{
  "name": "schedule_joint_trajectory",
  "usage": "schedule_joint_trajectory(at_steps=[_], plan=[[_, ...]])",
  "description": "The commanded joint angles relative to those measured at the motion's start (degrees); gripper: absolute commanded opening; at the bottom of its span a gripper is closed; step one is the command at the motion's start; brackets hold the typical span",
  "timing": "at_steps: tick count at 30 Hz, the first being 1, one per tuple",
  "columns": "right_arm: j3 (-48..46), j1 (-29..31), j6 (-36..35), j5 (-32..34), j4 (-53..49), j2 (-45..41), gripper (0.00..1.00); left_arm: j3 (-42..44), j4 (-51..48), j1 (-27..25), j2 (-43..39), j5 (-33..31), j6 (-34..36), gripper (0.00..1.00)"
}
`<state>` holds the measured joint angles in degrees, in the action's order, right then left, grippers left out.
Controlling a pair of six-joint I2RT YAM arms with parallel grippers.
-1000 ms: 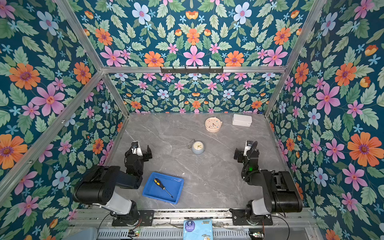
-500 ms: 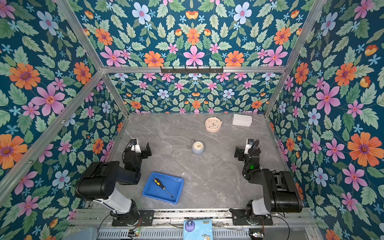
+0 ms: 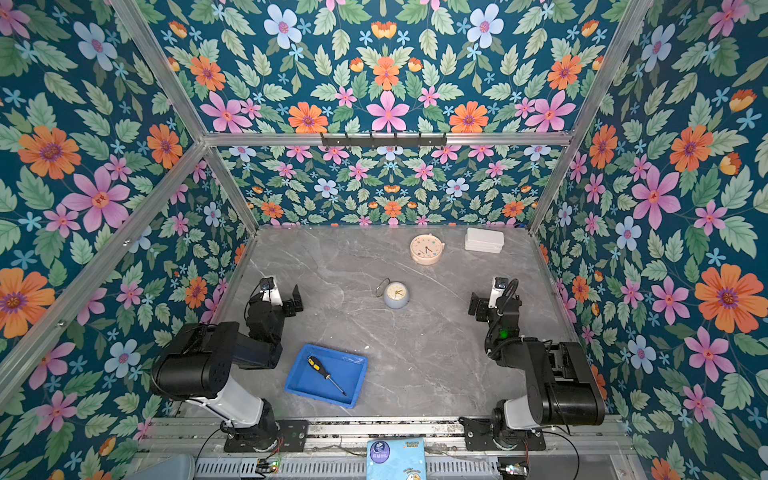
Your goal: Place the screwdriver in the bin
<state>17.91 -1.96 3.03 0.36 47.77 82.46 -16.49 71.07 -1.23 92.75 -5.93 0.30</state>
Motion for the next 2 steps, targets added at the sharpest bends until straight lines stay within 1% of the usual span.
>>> schedule_joint_trajectory(at_steps=[1,2], plan=[[0.2,0.0,0.2,-0.2,1.8,-0.1,0.99,0.1,0.7,0.0,-0.1,0.5,-0.3,1.00],[0.2,0.0,0.2,-0.2,1.8,-0.1,0.99,0.2,0.9,0.0,-0.1,0.4,-0.2,1.00]])
